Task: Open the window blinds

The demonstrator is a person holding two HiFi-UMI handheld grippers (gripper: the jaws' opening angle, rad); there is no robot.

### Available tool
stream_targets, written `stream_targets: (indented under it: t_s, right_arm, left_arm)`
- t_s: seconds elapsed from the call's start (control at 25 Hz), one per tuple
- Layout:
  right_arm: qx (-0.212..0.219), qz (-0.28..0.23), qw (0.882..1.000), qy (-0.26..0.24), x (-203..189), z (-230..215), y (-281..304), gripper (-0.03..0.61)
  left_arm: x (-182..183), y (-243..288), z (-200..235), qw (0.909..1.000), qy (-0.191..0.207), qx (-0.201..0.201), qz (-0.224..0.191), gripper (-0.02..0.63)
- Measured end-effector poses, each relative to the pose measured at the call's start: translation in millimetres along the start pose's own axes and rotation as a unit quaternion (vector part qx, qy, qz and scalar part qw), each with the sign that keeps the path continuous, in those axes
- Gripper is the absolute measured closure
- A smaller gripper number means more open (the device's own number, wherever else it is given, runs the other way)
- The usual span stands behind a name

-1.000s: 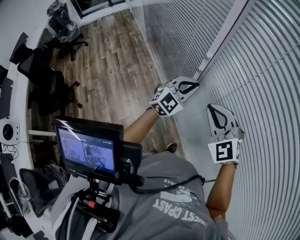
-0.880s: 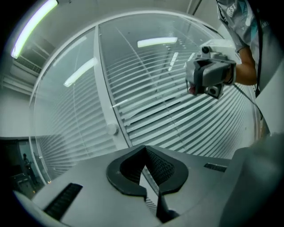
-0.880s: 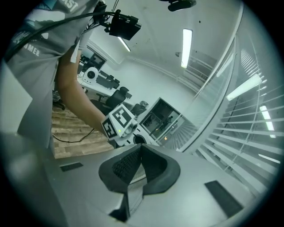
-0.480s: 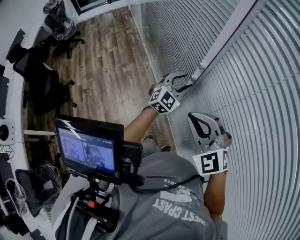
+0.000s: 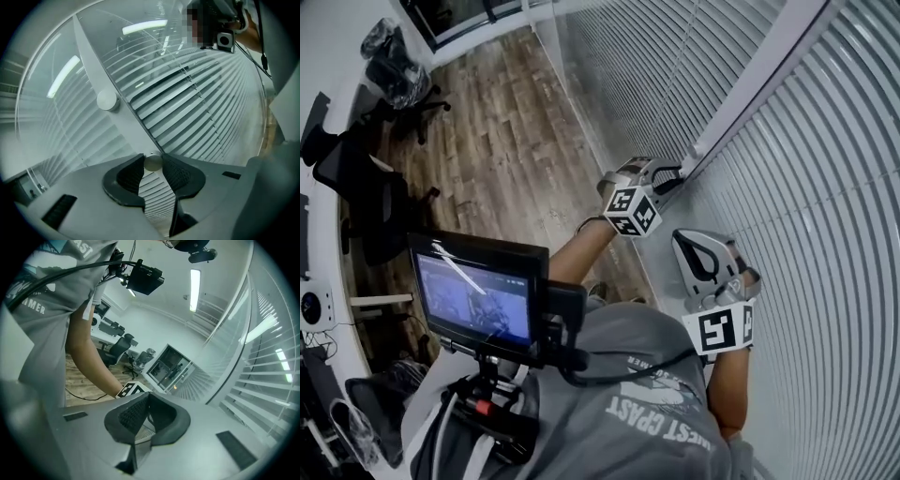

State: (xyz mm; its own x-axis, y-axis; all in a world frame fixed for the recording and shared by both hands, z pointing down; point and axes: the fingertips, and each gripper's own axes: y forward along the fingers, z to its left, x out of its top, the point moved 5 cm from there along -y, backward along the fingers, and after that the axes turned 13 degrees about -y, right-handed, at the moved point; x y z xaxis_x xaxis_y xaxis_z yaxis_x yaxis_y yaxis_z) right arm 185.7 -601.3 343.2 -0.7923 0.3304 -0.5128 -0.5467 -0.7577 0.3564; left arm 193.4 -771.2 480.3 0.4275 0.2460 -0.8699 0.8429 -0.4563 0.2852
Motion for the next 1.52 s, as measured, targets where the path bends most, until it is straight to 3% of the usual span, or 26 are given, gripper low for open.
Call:
stream_targets:
  t_s: [0.12, 0.16, 0.2, 0.28, 0.32, 0.36, 0.4, 0.44, 0.52, 0.56, 0.6, 0.68, 0.76, 0.84, 0.92, 0.96, 1.0, 1.12, 1.16, 1.2, 1.24, 1.28, 1.36, 1.4, 1.44, 1.52]
  right_arm:
    - [-0.002, 0.01, 1.0, 0.005, 5.3, -14.3, 15.1, 0.584]
    - [-0.004, 0.013, 1.0, 0.006, 5.0, -17.0, 19.6, 0.584]
    - [-0.005, 0.015, 1.0, 0.007, 3.5, -16.3, 22.7, 0.584]
    - [-0.008, 0.018, 1.0, 0.009, 0.6, -6.4, 25.2, 0.584]
    - [-0.009, 0.02, 1.0, 0.01, 0.3, -1.5, 25.9, 0.584]
    - [-0.01, 0.022, 1.0, 0.01, 0.6, 1.2, 26.7, 0.584]
    - [-0.01, 0.023, 1.0, 0.011, 1.3, 1.9, 27.4, 0.584]
    - [-0.01, 0.025, 1.0, 0.011, 1.9, 1.3, 28.0, 0.584]
    - [-0.01, 0.027, 1.0, 0.011, 1.9, 0.0, 28.1, 0.584]
    - [-0.01, 0.027, 1.0, 0.011, 1.4, 0.0, 28.0, 0.584]
    - [-0.009, 0.027, 1.0, 0.012, 0.6, 0.5, 28.0, 0.584]
    - [-0.009, 0.026, 1.0, 0.014, -0.5, 2.3, 28.7, 0.584]
    - [-0.008, 0.025, 1.0, 0.014, 0.4, 3.5, 29.8, 0.584]
    - [-0.008, 0.023, 1.0, 0.014, 1.8, 3.0, 30.0, 0.584]
    - [-0.009, 0.023, 1.0, 0.015, 2.1, 1.8, 29.4, 0.584]
    - [-0.009, 0.023, 1.0, 0.015, 1.8, 1.7, 28.9, 0.584]
    - [-0.009, 0.024, 1.0, 0.016, 1.3, 2.0, 28.4, 0.584]
    - [-0.01, 0.026, 0.999, 0.019, 0.0, 3.3, 27.2, 0.584]
    - [-0.011, 0.027, 0.999, 0.02, -0.2, 3.1, 26.8, 0.584]
    - [-0.011, 0.027, 0.999, 0.021, -0.2, 2.8, 26.4, 0.584]
    - [-0.01, 0.027, 0.999, 0.021, -0.2, 2.9, 25.9, 0.584]
    - [-0.01, 0.028, 0.999, 0.022, -0.3, 3.6, 25.5, 0.584]
    - [-0.01, 0.028, 0.999, 0.023, -0.9, 7.9, 25.8, 0.584]
    - [-0.009, 0.028, 0.999, 0.024, -1.3, 11.3, 26.7, 0.584]
    - [-0.008, 0.026, 0.999, 0.024, -1.8, 14.8, 27.9, 0.584]
    - [-0.005, 0.022, 0.999, 0.023, -2.1, 17.6, 30.0, 0.584]
  left_arm:
    - [-0.1, -2.1, 20.4, 0.9879, -0.151, -0.026, -0.023, 0.486]
    - [-4.7, -1.2, 27.3, 0.96, -0.271, -0.049, -0.05, 0.486]
    - [-13.0, 0.1, 30.5, 0.9011, -0.418, -0.078, -0.087, 0.486]
    - [-33.8, 2.2, 22.4, 0.6943, -0.689, -0.131, -0.162, 0.486]
    - [-39.8, 2.4, 15.8, 0.5989, -0.765, -0.145, -0.186, 0.486]
    - [-41.5, 1.8, 11.7, 0.5563, -0.793, -0.149, -0.197, 0.486]
    - [-40.1, 0.5, 10.5, 0.5766, -0.78, -0.145, -0.196, 0.486]
    - [-36.7, -1.3, 11.1, 0.6465, -0.728, -0.136, -0.183, 0.486]
    - [-24.8, -6.3, 11.4, 0.8477, -0.506, -0.088, -0.131, 0.464]
    - [-17.2, -8.4, 8.7, 0.929, -0.353, -0.053, -0.097, 0.438]
    - [-10.1, -8.8, 3.9, 0.9765, -0.204, -0.022, -0.064, 0.437]
    - [-1.0, -4.4, -7.4, 0.9998, -0.009, 0.003, -0.019, 0.439]
    - [0.5, -0.2, -13.9, 0.999, 0.045, 0.002, -0.001, 0.469]
    - [-1.0, 0.7, -13.3, 1.0, -0.003, -0.008, -0.004, 0.485]
    - [-5.9, 1.7, -5.1, 0.9852, -0.164, -0.043, -0.03, 0.486]
    - [-11.0, 2.0, 1.1, 0.9511, -0.295, -0.073, -0.056, 0.487]
    - [-17.9, 2.0, 6.5, 0.8845, -0.445, -0.107, -0.09, 0.487]
    - [-36.1, 3.3, 7.7, 0.5851, -0.773, -0.17, -0.178, 0.486]
    - [-37.7, 3.6, 6.7, 0.5354, -0.804, -0.172, -0.193, 0.486]
    - [-37.5, 3.2, 7.1, 0.5321, -0.805, -0.17, -0.199, 0.486]
    - [-35.9, 2.1, 8.3, 0.5697, -0.781, -0.165, -0.196, 0.486]
    - [-33.4, -0.1, 9.6, 0.6436, -0.727, -0.155, -0.183, 0.486]
    - [-26.1, -7.1, 8.7, 0.8474, -0.504, -0.103, -0.131, 0.459]
    - [-21.7, -10.1, 5.1, 0.9285, -0.353, -0.067, -0.094, 0.454]
    - [-17.7, -11.5, 0.2, 0.9752, -0.21, -0.037, -0.059, 0.454]
    - [-11.4, -9.3, -7.4, 0.9989, -0.044, -0.01, -0.013, 0.473]
